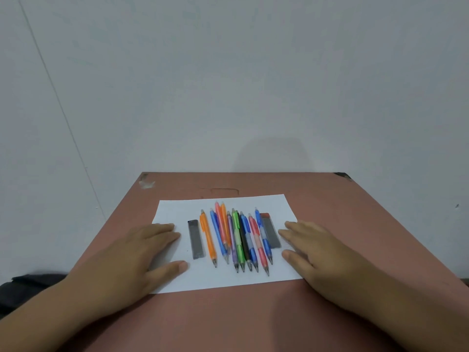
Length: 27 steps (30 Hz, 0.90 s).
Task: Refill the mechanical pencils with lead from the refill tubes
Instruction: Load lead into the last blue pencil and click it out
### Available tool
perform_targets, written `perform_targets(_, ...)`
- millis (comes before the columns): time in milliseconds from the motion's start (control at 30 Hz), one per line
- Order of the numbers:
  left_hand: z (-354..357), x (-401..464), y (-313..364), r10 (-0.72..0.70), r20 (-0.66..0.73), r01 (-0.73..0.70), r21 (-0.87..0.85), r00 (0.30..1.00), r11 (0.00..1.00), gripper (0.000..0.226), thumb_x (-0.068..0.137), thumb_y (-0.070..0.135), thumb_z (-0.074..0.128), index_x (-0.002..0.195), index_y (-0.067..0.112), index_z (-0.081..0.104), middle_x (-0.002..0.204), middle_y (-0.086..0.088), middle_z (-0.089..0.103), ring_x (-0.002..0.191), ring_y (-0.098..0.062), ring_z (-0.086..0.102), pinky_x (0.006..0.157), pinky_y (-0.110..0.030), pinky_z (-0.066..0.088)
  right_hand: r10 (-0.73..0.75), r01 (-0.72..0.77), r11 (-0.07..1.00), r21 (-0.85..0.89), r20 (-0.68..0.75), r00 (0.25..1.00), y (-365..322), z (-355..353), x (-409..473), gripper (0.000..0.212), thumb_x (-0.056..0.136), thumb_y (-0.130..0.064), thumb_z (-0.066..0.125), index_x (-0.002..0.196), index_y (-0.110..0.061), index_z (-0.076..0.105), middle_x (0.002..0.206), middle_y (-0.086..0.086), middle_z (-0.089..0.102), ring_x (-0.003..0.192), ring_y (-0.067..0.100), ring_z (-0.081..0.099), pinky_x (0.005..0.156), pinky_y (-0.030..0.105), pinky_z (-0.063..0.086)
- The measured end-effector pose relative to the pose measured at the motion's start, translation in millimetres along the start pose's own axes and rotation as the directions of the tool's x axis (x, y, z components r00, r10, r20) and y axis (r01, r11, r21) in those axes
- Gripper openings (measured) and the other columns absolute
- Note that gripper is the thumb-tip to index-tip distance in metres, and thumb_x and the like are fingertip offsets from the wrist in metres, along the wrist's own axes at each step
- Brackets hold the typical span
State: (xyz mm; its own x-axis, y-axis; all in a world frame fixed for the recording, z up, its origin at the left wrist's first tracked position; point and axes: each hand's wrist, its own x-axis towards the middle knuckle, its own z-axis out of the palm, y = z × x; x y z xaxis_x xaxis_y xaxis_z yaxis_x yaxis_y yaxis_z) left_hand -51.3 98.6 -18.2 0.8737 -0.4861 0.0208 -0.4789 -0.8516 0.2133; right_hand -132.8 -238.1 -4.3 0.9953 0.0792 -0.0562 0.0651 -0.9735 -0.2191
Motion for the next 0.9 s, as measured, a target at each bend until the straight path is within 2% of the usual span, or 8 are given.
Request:
perform_targets(167, 4, 16, -9, 0.017, -0.015, -0.018, -0.017, 1.0, 1.0, 0.082, 0.081, 0.086, 0.025, 0.153, 0.048, 0.026, 0.157, 0.036, 0.014, 0.14, 0.017, 0.008, 0.113, -0.015, 0.011, 0.024, -0.024, 0.998, -0.049, -0.006, 1.0, 10, 0, 9, 0.053, 0.108, -0.049, 0.029, 0.159, -0.035, 0.026, 0.167, -0.02, 0.014, 0.153, 0.002, 0.004, 0.123, 0.025, 0.006)
perform_targets(333, 1, 52, -9, 0.041, -0.014, -0.041, -0.001, 0.999, 0.999, 0.076, 0.089, 0.078, 0.032, 0.155, 0.041, 0.028, 0.162, 0.026, 0.018, 0.148, 0.004, 0.017, 0.116, -0.018, 0.012, 0.042, -0.044, 0.998, -0.043, -0.044, 0.998, 20, 0, 34, 0.052, 0.108, -0.047, 0.031, 0.158, -0.032, 0.029, 0.167, -0.014, 0.017, 0.153, 0.004, 0.011, 0.124, 0.026, 0.008)
perform_targets(467, -1, 80, -11, 0.041, -0.016, -0.041, -0.02, 0.999, 0.999, 0.073, 0.091, 0.075, 0.037, 0.154, 0.038, 0.032, 0.162, 0.022, 0.024, 0.148, 0.0, 0.022, 0.118, -0.023, 0.016, 0.055, -0.058, 0.998, -0.037, -0.077, 0.996, 25, -6, 53, 0.049, 0.109, -0.044, 0.034, 0.155, -0.028, 0.037, 0.164, -0.011, 0.028, 0.15, 0.006, 0.023, 0.122, 0.027, 0.017)
perform_targets(600, 1, 104, -14, 0.03, -0.03, -0.032, -0.076, 0.999, 0.997, 0.07, 0.093, 0.07, 0.043, 0.153, 0.036, 0.035, 0.161, 0.021, 0.027, 0.147, -0.001, 0.025, 0.118, -0.025, 0.019, 0.096, -0.099, 0.994, -0.049, -0.053, 0.994, 27, -14, 73, 0.044, 0.109, -0.04, 0.036, 0.139, -0.014, 0.054, 0.146, 0.002, 0.051, 0.133, 0.017, 0.045, 0.112, 0.032, 0.033)
perform_targets(667, 1, 114, -15, 0.021, -0.024, -0.023, -0.122, 1.0, 0.992, 0.068, 0.094, 0.067, 0.046, 0.153, 0.036, 0.036, 0.161, 0.02, 0.028, 0.147, -0.002, 0.025, 0.117, -0.025, 0.019, 0.114, -0.116, 0.992, -0.048, -0.039, 0.993, 28, -18, 80, 0.045, 0.108, -0.04, 0.036, 0.135, -0.008, 0.054, 0.143, 0.007, 0.052, 0.13, 0.021, 0.048, 0.11, 0.034, 0.037)
perform_targets(800, 3, 128, -18, 0.004, -0.046, -0.012, -0.161, 0.999, 0.987, 0.065, 0.094, 0.065, 0.05, 0.151, 0.035, 0.04, 0.159, 0.019, 0.032, 0.146, -0.004, 0.028, 0.115, -0.024, 0.021, 0.107, -0.108, 0.994, -0.033, -0.045, 0.993, 30, -22, 88, 0.045, 0.108, -0.039, 0.038, 0.134, -0.006, 0.055, 0.142, 0.009, 0.053, 0.13, 0.024, 0.049, 0.108, 0.037, 0.039)
perform_targets(900, 4, 131, -18, -0.005, -0.068, -0.008, -0.19, 0.998, 0.982, 0.062, 0.092, 0.064, 0.054, 0.147, 0.034, 0.045, 0.151, 0.022, 0.042, 0.137, -0.001, 0.037, 0.105, -0.022, 0.027, 0.101, -0.102, 0.995, -0.015, -0.043, 0.994, 32, -23, 91, 0.046, 0.108, -0.04, 0.04, 0.138, -0.009, 0.055, 0.147, 0.003, 0.052, 0.133, 0.021, 0.048, 0.11, 0.035, 0.039)
